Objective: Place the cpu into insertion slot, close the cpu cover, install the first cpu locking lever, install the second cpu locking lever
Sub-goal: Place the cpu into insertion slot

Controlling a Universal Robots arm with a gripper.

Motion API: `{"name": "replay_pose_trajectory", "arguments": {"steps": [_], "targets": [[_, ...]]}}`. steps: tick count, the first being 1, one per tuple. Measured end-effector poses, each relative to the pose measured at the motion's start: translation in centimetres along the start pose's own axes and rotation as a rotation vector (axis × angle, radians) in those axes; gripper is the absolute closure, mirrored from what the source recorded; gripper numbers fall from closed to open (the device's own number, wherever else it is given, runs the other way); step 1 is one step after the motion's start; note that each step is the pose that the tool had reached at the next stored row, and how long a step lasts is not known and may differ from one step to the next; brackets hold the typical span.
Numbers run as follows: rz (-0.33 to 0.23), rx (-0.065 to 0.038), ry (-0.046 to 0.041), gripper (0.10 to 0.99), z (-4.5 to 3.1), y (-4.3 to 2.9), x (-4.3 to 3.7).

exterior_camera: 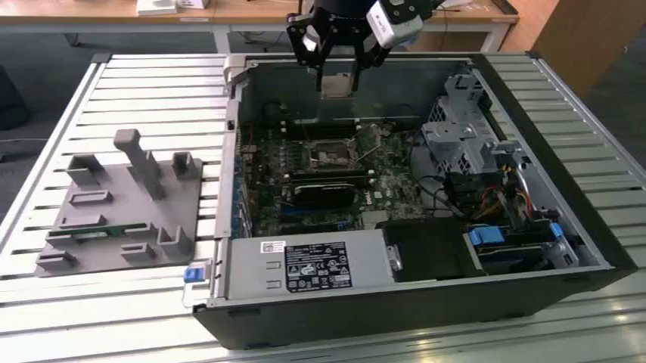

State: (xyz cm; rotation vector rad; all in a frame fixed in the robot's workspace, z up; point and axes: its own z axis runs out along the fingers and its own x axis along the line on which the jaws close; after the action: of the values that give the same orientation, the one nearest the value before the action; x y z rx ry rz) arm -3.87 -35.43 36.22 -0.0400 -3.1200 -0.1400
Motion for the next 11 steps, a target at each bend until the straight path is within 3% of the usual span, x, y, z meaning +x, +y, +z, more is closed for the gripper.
{"name": "replay_pose_trajectory", "arguments": {"steps": [11], "targets": [[0.012,0.000,-0.0010,0.549,0.00,0.00,0.00]]}}
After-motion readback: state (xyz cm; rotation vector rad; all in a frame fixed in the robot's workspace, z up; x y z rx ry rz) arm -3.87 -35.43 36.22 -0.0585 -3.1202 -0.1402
